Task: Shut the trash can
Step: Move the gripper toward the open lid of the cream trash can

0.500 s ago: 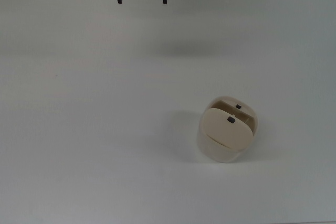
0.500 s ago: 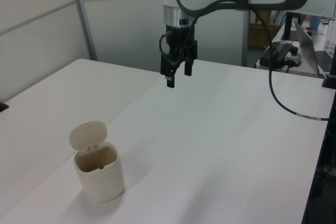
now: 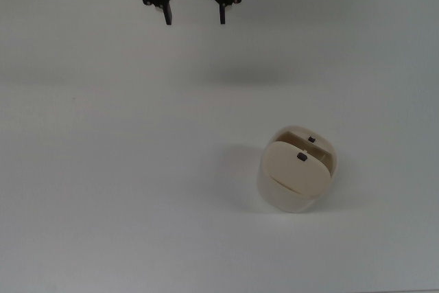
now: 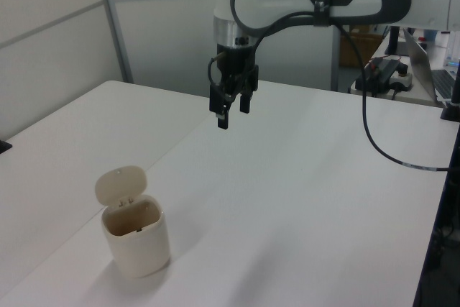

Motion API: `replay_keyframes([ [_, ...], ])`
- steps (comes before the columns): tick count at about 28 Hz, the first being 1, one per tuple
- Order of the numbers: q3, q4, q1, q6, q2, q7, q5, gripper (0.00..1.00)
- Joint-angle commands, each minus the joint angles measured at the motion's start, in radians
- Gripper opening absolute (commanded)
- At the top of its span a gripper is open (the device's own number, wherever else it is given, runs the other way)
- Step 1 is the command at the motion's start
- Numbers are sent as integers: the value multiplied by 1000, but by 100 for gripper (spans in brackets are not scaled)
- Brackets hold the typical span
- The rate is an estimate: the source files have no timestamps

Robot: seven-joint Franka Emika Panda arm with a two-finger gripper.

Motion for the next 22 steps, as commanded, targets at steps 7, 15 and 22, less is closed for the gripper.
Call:
replay_keyframes([
  [7, 52, 2, 4, 174, 89, 207, -19, 5],
  [15, 88, 5, 4, 326, 148, 350, -32, 0],
  [22, 97, 102, 6, 378, 210, 500, -45, 0],
])
